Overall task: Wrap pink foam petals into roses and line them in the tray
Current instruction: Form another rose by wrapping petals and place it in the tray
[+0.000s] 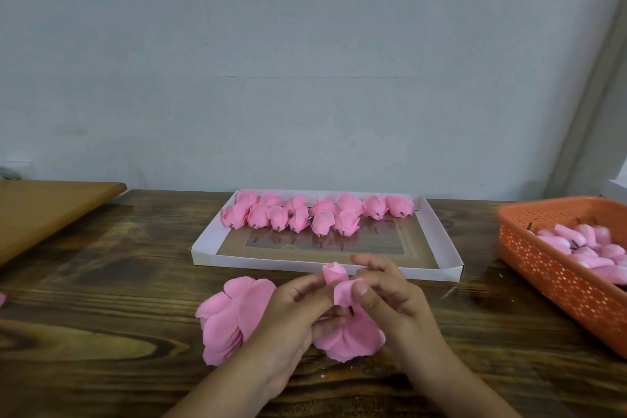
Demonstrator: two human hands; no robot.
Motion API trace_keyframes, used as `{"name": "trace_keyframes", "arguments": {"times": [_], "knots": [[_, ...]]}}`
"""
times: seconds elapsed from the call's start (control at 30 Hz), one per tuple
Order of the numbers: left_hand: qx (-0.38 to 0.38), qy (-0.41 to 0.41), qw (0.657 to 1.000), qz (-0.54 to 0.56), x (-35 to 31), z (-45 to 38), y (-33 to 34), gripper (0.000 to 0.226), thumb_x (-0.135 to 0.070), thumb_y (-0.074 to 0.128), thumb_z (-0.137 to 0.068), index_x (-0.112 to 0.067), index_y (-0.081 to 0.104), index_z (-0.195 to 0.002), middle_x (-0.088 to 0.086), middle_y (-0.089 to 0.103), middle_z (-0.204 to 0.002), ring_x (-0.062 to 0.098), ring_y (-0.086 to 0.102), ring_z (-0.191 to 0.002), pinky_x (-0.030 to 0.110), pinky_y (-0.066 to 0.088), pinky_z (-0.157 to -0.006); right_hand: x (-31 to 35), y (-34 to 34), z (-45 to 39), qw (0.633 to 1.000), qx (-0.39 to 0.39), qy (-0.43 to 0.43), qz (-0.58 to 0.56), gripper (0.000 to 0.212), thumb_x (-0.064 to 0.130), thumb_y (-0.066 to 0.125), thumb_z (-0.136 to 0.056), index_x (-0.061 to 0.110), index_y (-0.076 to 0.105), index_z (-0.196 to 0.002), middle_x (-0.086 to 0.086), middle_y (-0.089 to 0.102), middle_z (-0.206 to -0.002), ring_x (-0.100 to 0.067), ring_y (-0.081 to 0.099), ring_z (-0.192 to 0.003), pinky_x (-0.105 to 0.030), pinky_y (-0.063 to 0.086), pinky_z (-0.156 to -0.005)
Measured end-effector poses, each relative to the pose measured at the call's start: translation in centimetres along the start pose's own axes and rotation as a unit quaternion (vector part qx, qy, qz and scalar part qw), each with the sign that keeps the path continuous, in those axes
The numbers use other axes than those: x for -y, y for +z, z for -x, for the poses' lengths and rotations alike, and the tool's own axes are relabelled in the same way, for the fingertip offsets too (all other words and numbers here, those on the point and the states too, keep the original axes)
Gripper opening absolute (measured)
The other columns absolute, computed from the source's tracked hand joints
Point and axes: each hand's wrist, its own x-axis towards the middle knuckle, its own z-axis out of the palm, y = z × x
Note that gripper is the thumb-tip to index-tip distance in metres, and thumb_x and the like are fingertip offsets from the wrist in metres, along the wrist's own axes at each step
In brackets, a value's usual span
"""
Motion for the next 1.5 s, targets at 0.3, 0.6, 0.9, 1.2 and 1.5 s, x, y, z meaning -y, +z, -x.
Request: {"name": "trace_keyframes", "arguments": {"times": [0.3, 0.6, 0.9, 1.2, 1.5], "knots": [[-0.004, 0.038, 0.998, -0.053, 0.1, 0.5, 0.8, 0.027, -0.034, 0.073, -0.089, -0.022, 0.078, -0.113, 0.011, 0.077, -0.109, 0.023, 0.073, -0.105, 0.026, 0.057, -0.082, -0.6, 0.4, -0.1, 0.996, -0.088, 0.007, -0.032, 0.006, 0.025, 0.066, -0.082, 0.021, 0.070, -0.080, 0.000, 0.071, -0.098, -0.014, 0.068, -0.094, -0.021, 0.054, -0.074], [-0.012, 0.073, 0.993, -0.089, 0.2, 0.6, 0.9, 0.032, -0.044, 0.063, -0.093, -0.022, 0.078, -0.109, 0.010, 0.078, -0.106, 0.026, 0.074, -0.104, 0.033, 0.060, -0.086, -0.8, 0.7, 0.3, 0.995, -0.101, 0.009, 0.002, 0.011, 0.017, 0.064, -0.092, 0.022, 0.067, -0.082, -0.001, 0.074, -0.091, -0.018, 0.070, -0.084, -0.025, 0.056, -0.069], [-0.032, 0.130, 0.985, -0.113, 0.4, 0.4, 0.3, 0.026, -0.027, 0.077, -0.086, -0.035, 0.077, -0.110, 0.002, 0.079, -0.107, 0.018, 0.074, -0.103, 0.028, 0.059, -0.086, -0.3, 0.5, 0.2, 0.989, -0.115, 0.081, -0.038, 0.017, 0.039, 0.064, -0.085, 0.025, 0.068, -0.093, 0.003, 0.074, -0.096, -0.014, 0.070, -0.089, -0.024, 0.055, -0.072], [-0.130, 0.135, 0.982, 0.013, 0.1, -0.5, -0.7, 0.057, -0.038, 0.082, -0.060, -0.016, 0.074, -0.112, 0.014, 0.079, -0.095, 0.024, 0.076, -0.089, 0.034, 0.061, -0.083, -0.4, -1.1, -0.7, 0.935, -0.051, 0.315, -0.157, 0.026, 0.032, 0.064, -0.092, 0.008, 0.072, -0.098, -0.023, 0.074, -0.094, -0.023, 0.066, -0.063, -0.031, 0.055, -0.058], [-0.109, 0.176, 0.967, -0.147, 0.5, 0.1, -0.3, 0.032, -0.013, 0.077, -0.086, -0.041, 0.078, -0.101, 0.008, 0.077, -0.096, 0.021, 0.073, -0.090, 0.037, 0.059, -0.077, -0.4, -1.5, -0.7, 0.934, -0.154, 0.266, -0.182, 0.028, 0.008, 0.076, -0.082, 0.009, 0.064, -0.108, -0.012, 0.068, -0.085, -0.014, 0.058, -0.055, -0.028, 0.051, -0.052]]}}
